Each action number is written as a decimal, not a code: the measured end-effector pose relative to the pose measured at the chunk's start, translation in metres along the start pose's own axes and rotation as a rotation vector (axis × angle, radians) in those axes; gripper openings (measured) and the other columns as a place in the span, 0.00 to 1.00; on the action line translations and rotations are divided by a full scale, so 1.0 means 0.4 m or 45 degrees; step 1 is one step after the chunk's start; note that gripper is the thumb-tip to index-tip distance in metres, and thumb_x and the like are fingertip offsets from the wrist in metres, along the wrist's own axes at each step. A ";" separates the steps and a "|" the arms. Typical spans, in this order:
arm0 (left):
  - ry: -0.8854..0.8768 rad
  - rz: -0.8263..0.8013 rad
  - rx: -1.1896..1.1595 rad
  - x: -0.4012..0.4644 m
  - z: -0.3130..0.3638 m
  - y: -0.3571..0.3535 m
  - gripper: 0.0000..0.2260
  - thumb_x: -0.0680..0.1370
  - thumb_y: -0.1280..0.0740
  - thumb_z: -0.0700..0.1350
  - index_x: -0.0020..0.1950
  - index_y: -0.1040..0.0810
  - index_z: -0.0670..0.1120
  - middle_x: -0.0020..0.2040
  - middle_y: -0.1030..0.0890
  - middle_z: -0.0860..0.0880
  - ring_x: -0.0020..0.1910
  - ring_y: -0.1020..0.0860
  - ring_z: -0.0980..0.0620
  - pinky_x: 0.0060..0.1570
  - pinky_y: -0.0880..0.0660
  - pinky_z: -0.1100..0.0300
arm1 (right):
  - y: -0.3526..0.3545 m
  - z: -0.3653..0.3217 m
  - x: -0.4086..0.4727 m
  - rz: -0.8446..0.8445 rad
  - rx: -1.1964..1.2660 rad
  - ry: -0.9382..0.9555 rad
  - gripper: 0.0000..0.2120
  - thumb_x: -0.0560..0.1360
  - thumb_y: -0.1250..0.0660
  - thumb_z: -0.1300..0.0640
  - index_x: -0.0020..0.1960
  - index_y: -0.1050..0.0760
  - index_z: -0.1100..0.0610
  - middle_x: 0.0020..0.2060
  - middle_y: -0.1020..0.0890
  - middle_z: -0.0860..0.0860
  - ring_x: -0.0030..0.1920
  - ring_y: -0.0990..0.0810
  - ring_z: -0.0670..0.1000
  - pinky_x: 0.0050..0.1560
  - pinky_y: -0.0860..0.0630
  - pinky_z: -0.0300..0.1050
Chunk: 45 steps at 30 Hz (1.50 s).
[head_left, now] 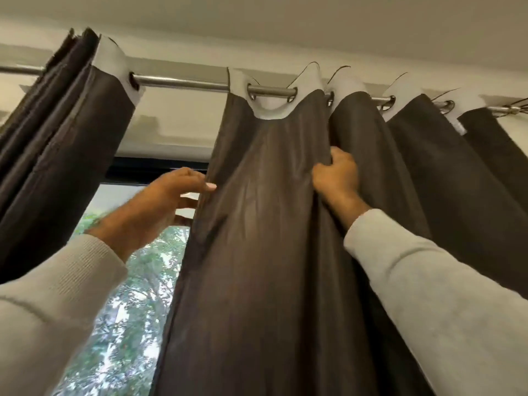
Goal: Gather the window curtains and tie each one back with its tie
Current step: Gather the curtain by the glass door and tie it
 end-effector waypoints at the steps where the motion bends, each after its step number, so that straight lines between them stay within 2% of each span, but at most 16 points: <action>1: -0.009 0.013 -0.035 0.010 0.005 -0.006 0.25 0.66 0.22 0.61 0.57 0.16 0.50 0.54 0.13 0.51 0.53 0.15 0.49 0.50 0.22 0.48 | -0.046 -0.029 -0.002 -0.057 0.023 0.075 0.18 0.73 0.34 0.55 0.61 0.17 0.57 0.56 0.14 0.55 0.57 0.16 0.58 0.60 0.20 0.48; 4: -0.072 0.043 -0.079 0.037 0.054 -0.037 0.25 0.77 0.32 0.71 0.60 0.13 0.53 0.60 0.13 0.48 0.59 0.16 0.46 0.57 0.22 0.45 | -0.254 -0.148 -0.054 -0.726 0.041 0.325 0.17 0.77 0.31 0.63 0.65 0.16 0.59 0.53 0.14 0.51 0.54 0.17 0.50 0.50 0.24 0.35; 6: -0.088 0.082 -0.079 0.060 0.088 -0.052 0.27 0.80 0.39 0.72 0.56 0.11 0.54 0.53 0.12 0.48 0.50 0.14 0.51 0.52 0.22 0.50 | -0.293 -0.197 -0.052 -0.950 -0.034 0.392 0.18 0.79 0.29 0.65 0.69 0.18 0.59 0.58 0.15 0.51 0.58 0.18 0.50 0.57 0.22 0.36; 8: -0.125 0.107 -0.022 0.084 0.120 -0.064 0.29 0.81 0.42 0.72 0.60 0.12 0.53 0.53 0.11 0.49 0.50 0.13 0.52 0.53 0.20 0.51 | -0.203 -0.225 0.025 -0.698 0.099 0.419 0.18 0.78 0.24 0.59 0.68 0.18 0.57 0.59 0.14 0.51 0.61 0.17 0.50 0.67 0.22 0.46; 10: -0.120 0.161 0.053 0.095 0.150 -0.070 0.31 0.81 0.42 0.73 0.66 0.14 0.53 0.58 0.11 0.49 0.58 0.13 0.48 0.64 0.21 0.46 | -0.021 -0.204 0.094 -0.140 0.059 0.437 0.13 0.79 0.27 0.51 0.62 0.16 0.53 0.55 0.14 0.50 0.57 0.17 0.52 0.63 0.20 0.49; 12: -0.093 0.248 0.129 0.106 0.171 -0.068 0.29 0.81 0.41 0.72 0.65 0.16 0.52 0.58 0.11 0.49 0.60 0.14 0.45 0.67 0.22 0.43 | 0.119 -0.138 0.118 0.279 -0.188 0.352 0.23 0.77 0.31 0.40 0.66 0.21 0.53 0.63 0.17 0.54 0.63 0.20 0.58 0.64 0.22 0.53; 16: -0.086 0.348 0.173 0.146 0.173 -0.060 0.27 0.79 0.29 0.67 0.68 0.19 0.49 0.59 0.12 0.48 0.56 0.13 0.47 0.58 0.17 0.49 | 0.114 0.053 0.160 0.094 -0.359 -0.122 0.49 0.70 0.28 0.27 0.77 0.35 0.59 0.74 0.27 0.60 0.74 0.28 0.66 0.70 0.27 0.61; 21: -0.093 0.297 0.130 0.219 0.160 -0.113 0.15 0.86 0.31 0.49 0.73 0.23 0.55 0.63 0.15 0.50 0.61 0.16 0.45 0.67 0.19 0.43 | 0.000 -0.033 0.151 -0.042 -0.380 0.174 0.16 0.77 0.29 0.57 0.63 0.18 0.58 0.61 0.15 0.59 0.63 0.18 0.63 0.60 0.22 0.48; 25: -0.133 0.117 0.039 0.230 0.194 -0.185 0.15 0.88 0.40 0.56 0.63 0.15 0.54 0.56 0.15 0.50 0.56 0.17 0.47 0.53 0.18 0.48 | -0.151 -0.101 0.112 -0.815 0.060 0.379 0.16 0.80 0.29 0.66 0.66 0.16 0.57 0.57 0.13 0.50 0.53 0.15 0.46 0.59 0.21 0.34; 27: -0.150 0.156 0.122 0.234 0.209 -0.161 0.22 0.86 0.42 0.66 0.57 0.15 0.52 0.54 0.15 0.50 0.55 0.17 0.47 0.54 0.19 0.47 | -0.080 -0.081 0.158 -0.617 0.200 0.349 0.12 0.81 0.26 0.55 0.63 0.15 0.54 0.58 0.12 0.52 0.52 0.15 0.48 0.63 0.18 0.48; 31: -0.150 0.388 0.237 0.255 0.211 -0.080 0.35 0.76 0.39 0.79 0.65 0.17 0.52 0.64 0.16 0.49 0.64 0.18 0.44 0.65 0.22 0.42 | 0.196 0.008 0.216 0.434 -0.142 0.282 0.24 0.76 0.33 0.37 0.64 0.20 0.51 0.61 0.16 0.54 0.61 0.18 0.58 0.63 0.21 0.59; 33: -0.169 0.424 0.232 0.260 0.210 -0.077 0.34 0.77 0.38 0.78 0.66 0.18 0.52 0.61 0.15 0.51 0.61 0.17 0.46 0.64 0.22 0.45 | 0.197 0.085 0.246 0.348 -0.181 0.010 0.38 0.73 0.31 0.30 0.74 0.28 0.53 0.71 0.22 0.56 0.70 0.24 0.61 0.70 0.25 0.60; 35: -0.198 0.382 0.214 0.278 0.212 -0.103 0.32 0.80 0.38 0.74 0.68 0.19 0.50 0.59 0.14 0.51 0.58 0.16 0.48 0.59 0.20 0.50 | 0.138 0.128 0.252 0.114 -0.192 -0.151 0.36 0.76 0.28 0.38 0.77 0.30 0.57 0.74 0.24 0.58 0.72 0.25 0.62 0.71 0.26 0.57; 39: -0.272 0.274 0.122 0.324 0.212 -0.185 0.19 0.89 0.41 0.60 0.72 0.22 0.51 0.56 0.13 0.50 0.55 0.14 0.50 0.55 0.16 0.53 | -0.027 0.016 0.238 -0.216 -0.154 0.252 0.18 0.79 0.32 0.65 0.69 0.21 0.62 0.63 0.17 0.61 0.61 0.17 0.61 0.60 0.21 0.46; 42: -0.219 0.275 -0.070 0.342 0.201 -0.195 0.24 0.86 0.42 0.66 0.58 0.14 0.51 0.46 0.11 0.51 0.50 0.14 0.48 0.61 0.17 0.45 | -0.147 -0.093 0.168 -0.768 -0.047 0.515 0.16 0.81 0.29 0.64 0.68 0.19 0.63 0.62 0.15 0.57 0.56 0.15 0.53 0.60 0.20 0.37; 45: -0.216 0.375 -0.120 0.334 0.207 -0.132 0.30 0.84 0.47 0.72 0.58 0.16 0.52 0.47 0.13 0.51 0.49 0.16 0.50 0.51 0.18 0.51 | 0.018 -0.121 0.232 -0.076 0.131 0.541 0.10 0.80 0.29 0.51 0.53 0.13 0.56 0.49 0.12 0.56 0.46 0.14 0.50 0.52 0.16 0.51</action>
Point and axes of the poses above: each hand's wrist, its own x-axis towards the middle knuckle, its own y-axis out of the back of the hand, z = x × y, the point moved 10 cm from there along x, towards the middle knuckle
